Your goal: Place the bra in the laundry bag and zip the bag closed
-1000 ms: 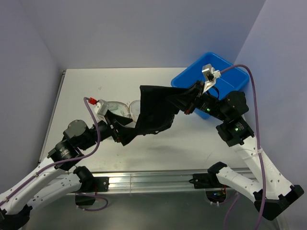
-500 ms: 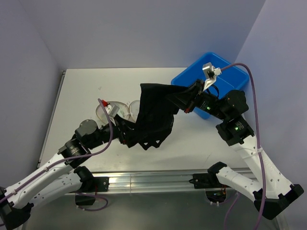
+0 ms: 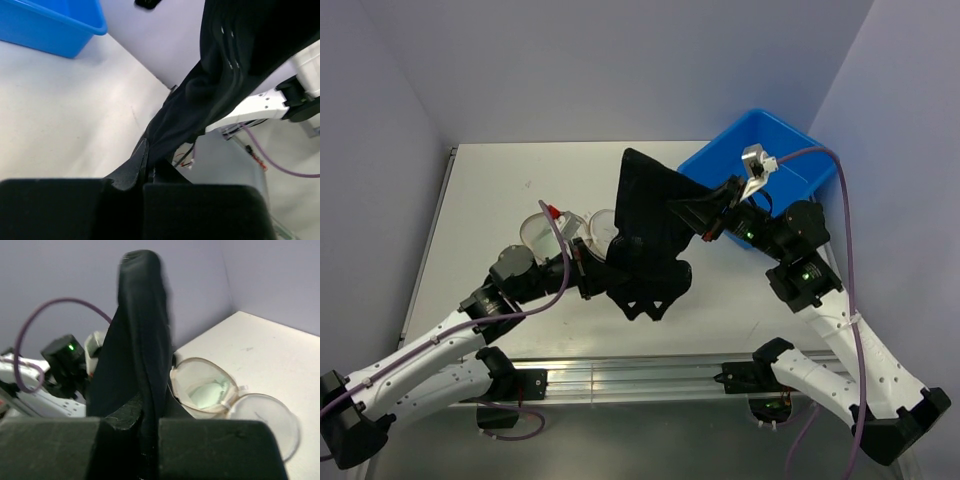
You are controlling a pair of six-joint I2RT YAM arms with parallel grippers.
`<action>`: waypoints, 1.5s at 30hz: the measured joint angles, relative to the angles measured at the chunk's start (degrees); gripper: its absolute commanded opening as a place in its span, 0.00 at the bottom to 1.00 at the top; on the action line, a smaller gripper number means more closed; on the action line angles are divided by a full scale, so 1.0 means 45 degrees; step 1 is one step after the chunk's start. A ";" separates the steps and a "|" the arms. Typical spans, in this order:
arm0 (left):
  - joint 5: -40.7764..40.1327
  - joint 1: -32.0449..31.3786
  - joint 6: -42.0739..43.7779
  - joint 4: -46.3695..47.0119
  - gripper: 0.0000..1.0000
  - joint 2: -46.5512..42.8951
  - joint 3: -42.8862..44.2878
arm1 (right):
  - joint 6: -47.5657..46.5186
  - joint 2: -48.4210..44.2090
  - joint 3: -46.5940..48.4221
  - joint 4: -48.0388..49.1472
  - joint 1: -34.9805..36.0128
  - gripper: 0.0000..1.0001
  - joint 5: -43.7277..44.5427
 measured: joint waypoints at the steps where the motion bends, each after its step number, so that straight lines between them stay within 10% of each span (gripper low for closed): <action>1: 0.0039 0.0000 -0.0131 0.0121 0.00 0.0044 -0.0019 | -0.0267 -0.0170 -0.0287 0.0092 0.0000 0.00 0.0029; 10: 0.0884 0.0170 -0.1355 0.0646 0.00 0.1574 0.0083 | -0.2720 -0.1273 -0.0491 0.0369 0.0000 0.00 0.1253; 14: 0.1088 0.0257 -0.1258 0.0690 0.71 0.1710 0.0117 | -0.3123 -0.0962 0.0000 0.0282 0.0000 0.00 0.1185; 18: 0.0986 0.0257 -0.0937 0.0622 0.96 0.0826 0.0117 | -0.3089 -0.0554 0.0155 0.0374 0.0000 0.00 0.1035; 45: -0.1914 0.0253 0.1375 -0.1239 0.99 -0.0971 0.0889 | -0.2084 -0.0248 0.0078 0.0457 0.0000 0.00 -0.0777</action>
